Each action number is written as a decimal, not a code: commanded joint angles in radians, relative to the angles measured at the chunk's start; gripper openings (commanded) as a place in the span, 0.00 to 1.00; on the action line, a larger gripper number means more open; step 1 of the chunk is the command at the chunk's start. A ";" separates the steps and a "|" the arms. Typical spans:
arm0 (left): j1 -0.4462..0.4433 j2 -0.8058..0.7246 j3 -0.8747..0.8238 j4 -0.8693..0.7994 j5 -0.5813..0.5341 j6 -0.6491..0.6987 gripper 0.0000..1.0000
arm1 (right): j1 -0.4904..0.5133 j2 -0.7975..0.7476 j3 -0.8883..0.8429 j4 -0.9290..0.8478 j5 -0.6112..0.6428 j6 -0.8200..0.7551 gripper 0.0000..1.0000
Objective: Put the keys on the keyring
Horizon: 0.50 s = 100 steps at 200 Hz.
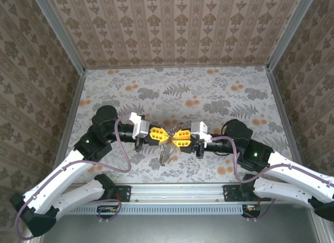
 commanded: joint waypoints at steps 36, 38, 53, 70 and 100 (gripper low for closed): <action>0.005 -0.018 -0.004 0.090 0.075 -0.036 0.00 | -0.009 0.040 0.032 0.025 0.009 0.022 0.05; 0.004 -0.018 -0.004 0.095 0.078 -0.039 0.00 | -0.009 0.041 0.033 0.024 0.007 0.023 0.05; 0.002 -0.017 -0.003 0.132 0.095 -0.062 0.00 | -0.010 0.057 0.035 0.024 0.010 0.026 0.05; -0.009 -0.012 0.003 0.147 0.106 -0.071 0.00 | -0.016 0.070 0.039 0.023 0.016 0.026 0.06; -0.019 -0.010 0.002 0.147 0.104 -0.068 0.00 | -0.024 0.108 0.065 0.025 0.020 0.026 0.07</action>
